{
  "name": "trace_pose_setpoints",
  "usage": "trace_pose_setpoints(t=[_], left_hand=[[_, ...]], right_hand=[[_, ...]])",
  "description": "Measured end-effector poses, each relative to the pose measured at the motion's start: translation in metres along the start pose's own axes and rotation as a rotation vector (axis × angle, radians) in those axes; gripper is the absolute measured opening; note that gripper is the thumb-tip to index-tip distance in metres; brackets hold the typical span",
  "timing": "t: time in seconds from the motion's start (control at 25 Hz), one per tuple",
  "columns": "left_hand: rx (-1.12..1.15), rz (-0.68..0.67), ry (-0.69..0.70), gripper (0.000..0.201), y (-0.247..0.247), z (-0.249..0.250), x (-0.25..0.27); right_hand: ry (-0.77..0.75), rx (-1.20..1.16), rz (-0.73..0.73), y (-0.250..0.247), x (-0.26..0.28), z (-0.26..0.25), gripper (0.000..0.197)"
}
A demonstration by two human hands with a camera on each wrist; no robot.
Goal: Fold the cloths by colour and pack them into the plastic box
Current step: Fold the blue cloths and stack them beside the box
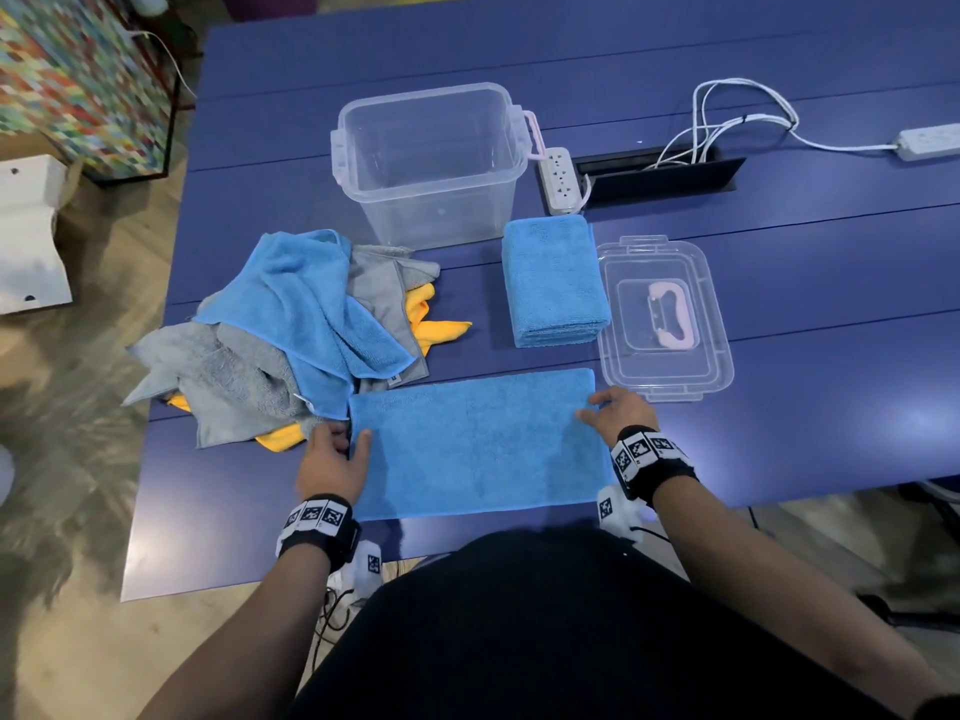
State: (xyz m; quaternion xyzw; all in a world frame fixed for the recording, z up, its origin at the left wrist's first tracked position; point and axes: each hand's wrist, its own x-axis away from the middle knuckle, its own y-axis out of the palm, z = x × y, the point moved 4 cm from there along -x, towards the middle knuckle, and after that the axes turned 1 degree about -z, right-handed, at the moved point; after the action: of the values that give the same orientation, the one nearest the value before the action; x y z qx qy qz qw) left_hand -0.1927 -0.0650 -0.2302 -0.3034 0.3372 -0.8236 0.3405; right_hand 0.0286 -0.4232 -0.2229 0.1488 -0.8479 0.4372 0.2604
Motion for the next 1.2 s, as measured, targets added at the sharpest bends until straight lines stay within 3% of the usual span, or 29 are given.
trace_pose_setpoints(t=[0.16,0.28,0.44,0.6,0.72,0.84,0.96,1.08,1.2], left_hand=[[0.069,0.028,-0.012,0.028,0.001,0.018,-0.012],[0.076,-0.067,-0.115,0.034,0.005,0.029,-0.013],[0.025,-0.204,-0.114,0.039,0.011,0.024,-0.022],[-0.1,-0.178,0.022,0.026,0.01,0.018,-0.019],[-0.156,-0.197,-0.02,0.023,0.008,0.011,-0.008],[-0.067,-0.242,-0.147,0.028,0.004,0.005,-0.014],[0.088,-0.216,-0.206,0.042,0.006,0.011,-0.02],[0.224,-0.188,-0.191,0.04,0.012,0.007,-0.024],[0.283,-0.154,-0.284,0.042,0.012,-0.004,-0.029]], right_hand=[[0.031,-0.083,0.104,-0.005,-0.009,-0.012,0.035],[0.096,-0.061,0.129,-0.005,-0.016,-0.019,0.03],[0.137,0.053,0.068,-0.007,-0.014,-0.028,0.02],[0.05,0.163,0.014,0.003,0.001,-0.021,0.039],[0.101,0.15,-0.058,0.001,0.001,-0.018,0.036],[0.118,-0.026,-0.112,-0.001,-0.009,-0.02,0.025],[0.064,-0.19,-0.032,-0.002,-0.015,-0.025,0.044],[0.005,-0.221,0.043,-0.001,-0.023,-0.027,0.053],[0.037,-0.46,-0.063,0.005,-0.029,-0.018,0.049]])
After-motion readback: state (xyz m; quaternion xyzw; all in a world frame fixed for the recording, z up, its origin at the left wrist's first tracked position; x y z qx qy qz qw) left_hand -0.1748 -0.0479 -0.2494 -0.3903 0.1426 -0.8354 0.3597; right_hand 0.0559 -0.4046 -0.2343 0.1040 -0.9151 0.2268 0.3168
